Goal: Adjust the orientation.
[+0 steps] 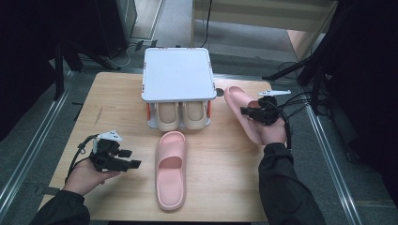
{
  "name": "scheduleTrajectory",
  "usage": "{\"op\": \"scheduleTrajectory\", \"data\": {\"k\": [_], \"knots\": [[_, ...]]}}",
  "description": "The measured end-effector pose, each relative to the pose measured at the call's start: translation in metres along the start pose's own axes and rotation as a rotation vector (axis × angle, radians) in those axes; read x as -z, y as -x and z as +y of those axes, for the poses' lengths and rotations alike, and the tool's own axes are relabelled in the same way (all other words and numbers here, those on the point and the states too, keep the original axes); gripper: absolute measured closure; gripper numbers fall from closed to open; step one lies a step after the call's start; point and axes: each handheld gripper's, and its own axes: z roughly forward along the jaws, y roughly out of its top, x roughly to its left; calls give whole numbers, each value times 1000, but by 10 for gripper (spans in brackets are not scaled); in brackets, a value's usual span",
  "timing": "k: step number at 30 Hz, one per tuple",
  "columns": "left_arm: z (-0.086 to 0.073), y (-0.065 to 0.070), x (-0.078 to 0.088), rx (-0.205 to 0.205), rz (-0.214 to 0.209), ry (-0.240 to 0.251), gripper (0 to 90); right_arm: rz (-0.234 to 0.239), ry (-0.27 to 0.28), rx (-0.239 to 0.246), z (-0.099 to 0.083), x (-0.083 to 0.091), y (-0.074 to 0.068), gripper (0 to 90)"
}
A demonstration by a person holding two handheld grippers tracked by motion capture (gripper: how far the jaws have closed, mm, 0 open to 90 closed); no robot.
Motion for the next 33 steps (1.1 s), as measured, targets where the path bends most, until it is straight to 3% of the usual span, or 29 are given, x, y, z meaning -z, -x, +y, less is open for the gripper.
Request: {"op": "scheduleTrajectory", "data": {"k": [13,18,21,33], "knots": [[20,0,-12,-38,-29,-6,354,29,-6,3,-17,29,-30,857],[27,-1,-15,-49,-37,-4,354,43,-4,-2,-25,33,-46,857],[30,-2,-16,-55,-39,-3,354,54,-15,22,-31,37,-58,857],[43,-1,-23,-66,-60,3,361,100,-35,48,-56,54,-97,856]]}}
